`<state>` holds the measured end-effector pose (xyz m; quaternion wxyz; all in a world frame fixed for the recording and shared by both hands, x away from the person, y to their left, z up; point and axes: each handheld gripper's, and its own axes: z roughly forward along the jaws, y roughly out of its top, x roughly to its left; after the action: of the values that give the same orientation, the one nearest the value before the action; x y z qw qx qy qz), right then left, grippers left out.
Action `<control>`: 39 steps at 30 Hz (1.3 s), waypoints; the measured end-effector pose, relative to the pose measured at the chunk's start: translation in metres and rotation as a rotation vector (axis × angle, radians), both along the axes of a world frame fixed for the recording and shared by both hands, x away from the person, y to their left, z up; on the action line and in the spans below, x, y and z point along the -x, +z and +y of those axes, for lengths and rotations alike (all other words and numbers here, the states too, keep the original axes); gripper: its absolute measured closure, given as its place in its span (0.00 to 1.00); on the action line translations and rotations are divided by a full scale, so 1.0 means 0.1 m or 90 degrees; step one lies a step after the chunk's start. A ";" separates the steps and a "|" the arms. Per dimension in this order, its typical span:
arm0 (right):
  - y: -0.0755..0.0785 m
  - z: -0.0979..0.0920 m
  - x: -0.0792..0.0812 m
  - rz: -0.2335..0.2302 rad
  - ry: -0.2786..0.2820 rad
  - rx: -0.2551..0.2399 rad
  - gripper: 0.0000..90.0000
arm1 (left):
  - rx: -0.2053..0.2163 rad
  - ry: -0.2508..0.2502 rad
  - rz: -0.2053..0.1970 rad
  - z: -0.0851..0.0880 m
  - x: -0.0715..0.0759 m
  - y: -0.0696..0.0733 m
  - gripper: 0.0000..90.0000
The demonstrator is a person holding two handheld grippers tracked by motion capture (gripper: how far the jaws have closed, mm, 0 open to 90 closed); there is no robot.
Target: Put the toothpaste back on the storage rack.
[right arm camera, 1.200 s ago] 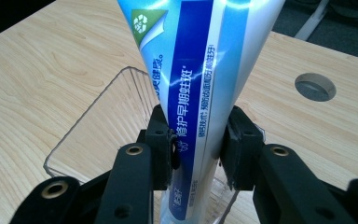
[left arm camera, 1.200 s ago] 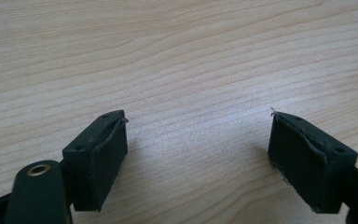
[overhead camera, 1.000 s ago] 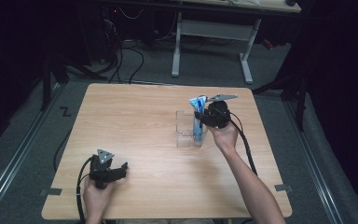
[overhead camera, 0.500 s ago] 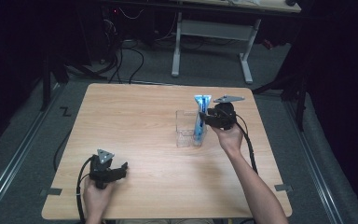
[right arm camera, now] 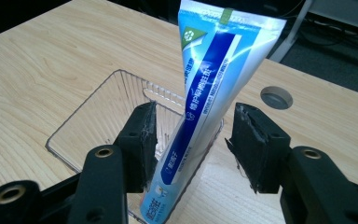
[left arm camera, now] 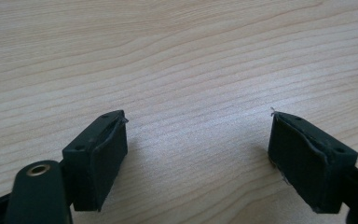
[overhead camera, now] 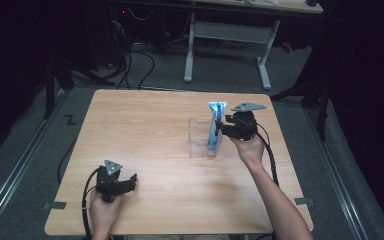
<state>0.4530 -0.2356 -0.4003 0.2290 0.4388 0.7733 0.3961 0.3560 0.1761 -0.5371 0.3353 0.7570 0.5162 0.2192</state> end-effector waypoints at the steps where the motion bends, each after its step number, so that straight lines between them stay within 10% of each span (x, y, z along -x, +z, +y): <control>1: 0.01 -0.01 0.01 -0.002 -0.002 -0.003 0.55 | 0.000 0.000 0.000 0.00 0.00 0.00 0.22; 39: 0.30 -0.41 0.39 -0.032 0.009 -0.069 0.50 | 0.000 0.000 0.000 0.00 0.00 0.00 0.22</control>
<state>0.4137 -0.2766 -0.3707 0.2217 0.4350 0.7476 0.4502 0.3557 0.1762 -0.5370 0.3355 0.7569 0.5163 0.2189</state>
